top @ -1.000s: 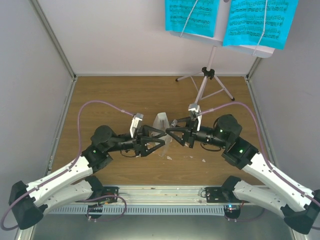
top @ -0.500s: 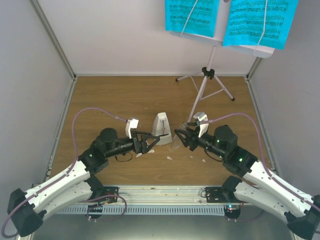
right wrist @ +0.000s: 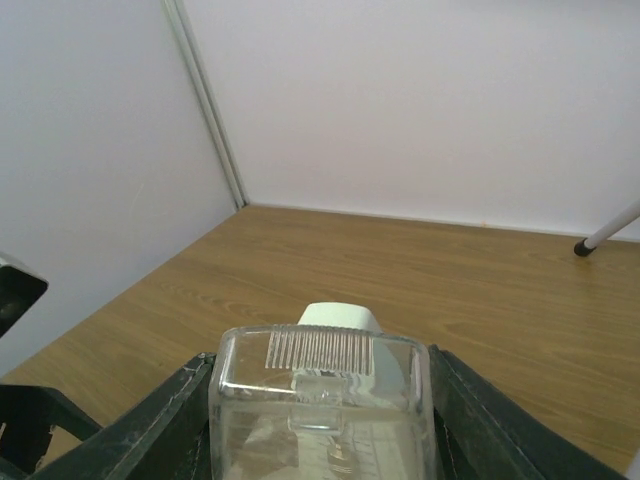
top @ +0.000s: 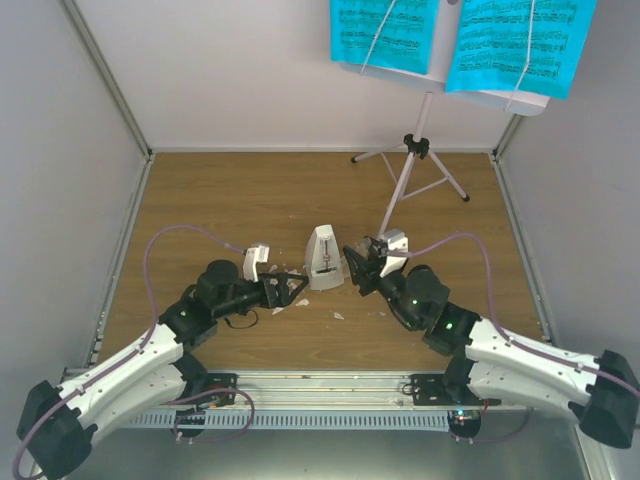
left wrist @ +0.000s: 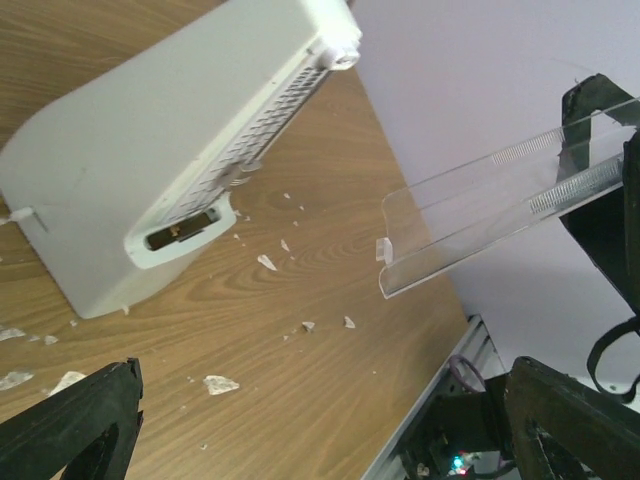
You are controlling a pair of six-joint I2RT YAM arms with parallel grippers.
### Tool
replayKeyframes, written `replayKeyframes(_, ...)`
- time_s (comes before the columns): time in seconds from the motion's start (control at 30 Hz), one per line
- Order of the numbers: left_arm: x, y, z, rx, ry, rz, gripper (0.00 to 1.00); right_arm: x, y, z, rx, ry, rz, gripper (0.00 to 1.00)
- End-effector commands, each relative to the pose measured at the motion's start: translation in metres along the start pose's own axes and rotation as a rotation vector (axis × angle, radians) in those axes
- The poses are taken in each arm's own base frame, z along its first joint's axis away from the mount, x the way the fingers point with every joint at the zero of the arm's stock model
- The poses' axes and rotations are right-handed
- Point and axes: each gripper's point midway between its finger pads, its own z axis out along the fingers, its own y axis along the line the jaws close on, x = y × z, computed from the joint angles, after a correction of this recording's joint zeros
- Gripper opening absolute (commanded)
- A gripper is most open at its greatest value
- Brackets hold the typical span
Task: Pack up the instrument practice props
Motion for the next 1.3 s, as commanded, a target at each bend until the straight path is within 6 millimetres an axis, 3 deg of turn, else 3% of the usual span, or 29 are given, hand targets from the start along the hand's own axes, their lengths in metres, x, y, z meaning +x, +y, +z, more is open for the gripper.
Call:
replayKeyframes(0.0,-0.013,0.002,-0.007,-0.034,-0.055,0.021,0.99,-0.015,0.0,0.005,0.068,-0.118,0.026,0.46)
replayKeyframes(0.47,-0.017,-0.005,-0.016,-0.012,-0.082,0.019,0.99,0.033,0.0,0.029,0.112,-0.063,0.011,0.46)
replayKeyframes(0.87,-0.017,-0.01,-0.016,0.012,-0.076,0.025,0.99,0.046,0.009,0.055,0.118,-0.065,-0.045,0.46)
replayKeyframes(1.27,-0.017,-0.009,-0.015,0.007,-0.072,0.032,0.99,0.053,0.011,0.064,0.126,-0.059,-0.06,0.46)
